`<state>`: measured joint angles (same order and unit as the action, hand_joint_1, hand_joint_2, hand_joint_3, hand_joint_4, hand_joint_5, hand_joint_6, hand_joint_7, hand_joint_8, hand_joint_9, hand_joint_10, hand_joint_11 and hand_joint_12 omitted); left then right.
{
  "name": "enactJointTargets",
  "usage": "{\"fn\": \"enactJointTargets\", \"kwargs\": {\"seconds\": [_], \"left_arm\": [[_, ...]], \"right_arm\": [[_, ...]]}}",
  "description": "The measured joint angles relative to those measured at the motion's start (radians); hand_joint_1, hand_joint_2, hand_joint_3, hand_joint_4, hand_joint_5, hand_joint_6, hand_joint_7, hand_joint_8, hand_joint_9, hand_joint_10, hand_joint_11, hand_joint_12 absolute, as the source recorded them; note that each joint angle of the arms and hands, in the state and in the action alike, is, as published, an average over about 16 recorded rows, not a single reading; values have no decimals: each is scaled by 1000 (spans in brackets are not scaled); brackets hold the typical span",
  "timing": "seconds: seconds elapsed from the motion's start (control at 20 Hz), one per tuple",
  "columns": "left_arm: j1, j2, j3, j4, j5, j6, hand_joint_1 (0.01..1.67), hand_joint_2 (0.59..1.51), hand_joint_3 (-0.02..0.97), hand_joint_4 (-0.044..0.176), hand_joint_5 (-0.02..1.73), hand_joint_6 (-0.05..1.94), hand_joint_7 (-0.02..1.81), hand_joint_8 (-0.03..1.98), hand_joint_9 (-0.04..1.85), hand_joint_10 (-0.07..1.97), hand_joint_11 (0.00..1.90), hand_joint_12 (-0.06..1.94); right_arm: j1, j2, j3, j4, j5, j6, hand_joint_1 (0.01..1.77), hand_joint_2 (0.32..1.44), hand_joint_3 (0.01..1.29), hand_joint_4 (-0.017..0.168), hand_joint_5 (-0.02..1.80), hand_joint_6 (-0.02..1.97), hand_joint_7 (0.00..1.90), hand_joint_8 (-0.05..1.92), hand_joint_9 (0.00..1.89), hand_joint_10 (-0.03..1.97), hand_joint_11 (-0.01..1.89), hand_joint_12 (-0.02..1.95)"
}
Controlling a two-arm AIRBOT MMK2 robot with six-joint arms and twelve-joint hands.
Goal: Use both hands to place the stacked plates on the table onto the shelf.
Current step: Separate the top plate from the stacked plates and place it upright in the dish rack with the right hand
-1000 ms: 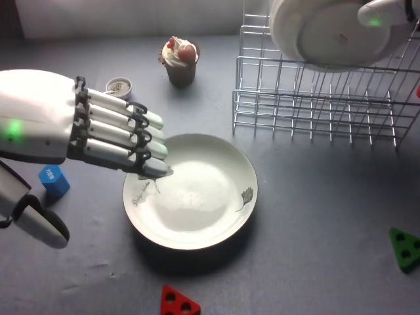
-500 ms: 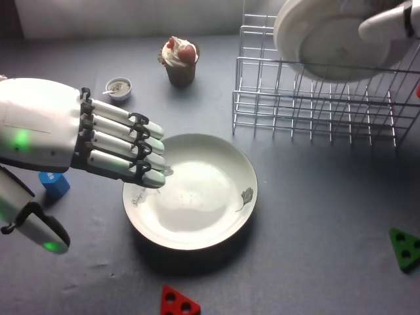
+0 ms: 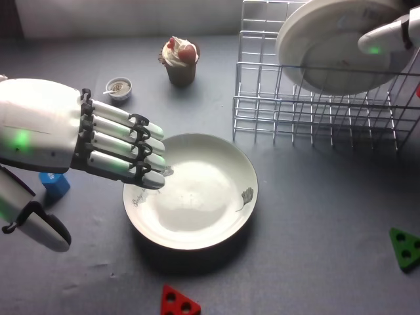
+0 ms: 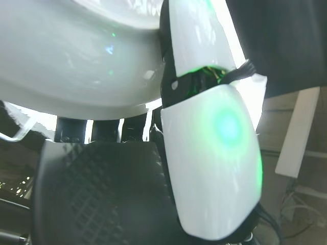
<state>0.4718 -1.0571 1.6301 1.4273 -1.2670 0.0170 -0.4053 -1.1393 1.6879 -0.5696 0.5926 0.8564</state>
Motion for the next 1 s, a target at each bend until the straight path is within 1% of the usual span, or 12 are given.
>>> {"fn": "enactJointTargets", "kwargs": {"seconds": [0.3, 0.5, 0.55, 0.65, 0.75, 1.0], "left_arm": [[-5, 0, -3, 10, 2, 0, 84, 1084, 19, -2, 214, 7, 238, 14, 209, 12, 197, 14], [-8, -1, -5, 15, 4, 0, 89, 1085, 19, -2, 210, 6, 240, 14, 212, 12, 204, 14], [-8, -1, -6, 16, 5, 0, 90, 1085, 19, -2, 209, 6, 241, 14, 213, 12, 206, 14], [-9, -1, -7, 19, 7, 0, 90, 1086, 20, -2, 208, 6, 240, 14, 216, 12, 207, 14], [-9, -1, -7, 21, 9, 0, 89, 1086, 20, -2, 206, 6, 239, 14, 217, 12, 206, 14], [-9, -1, -9, 27, 15, 0, 85, 1086, 20, -2, 202, 7, 236, 14, 219, 13, 200, 14]], "right_arm": [[-15, -6, 10, 2, 6, 2, 1369, 991, 13, -11, 914, 927, 1013, 318, 1089, 304, 1126, 556], [-22, -8, 13, 4, 10, 4, 1308, 1017, 13, -11, 927, 828, 976, 177, 1077, 148, 1176, 259], [-23, -9, 13, 4, 11, 4, 1291, 1026, 13, -10, 929, 811, 965, 145, 1072, 113, 1184, 209], [-27, -10, 13, 5, 13, 5, 1259, 1035, 13, -10, 927, 716, 944, 73, 1064, 43, 1190, 148], [-30, -10, 13, 7, 18, 5, 1241, 1035, 13, -10, 912, 603, 934, 23, 1054, 21, 1186, 135], [-33, -11, 13, 8, 28, 7, 1210, 1020, 13, -7, 847, 328, 887, 26, 1019, 20, 1159, 100]]}}
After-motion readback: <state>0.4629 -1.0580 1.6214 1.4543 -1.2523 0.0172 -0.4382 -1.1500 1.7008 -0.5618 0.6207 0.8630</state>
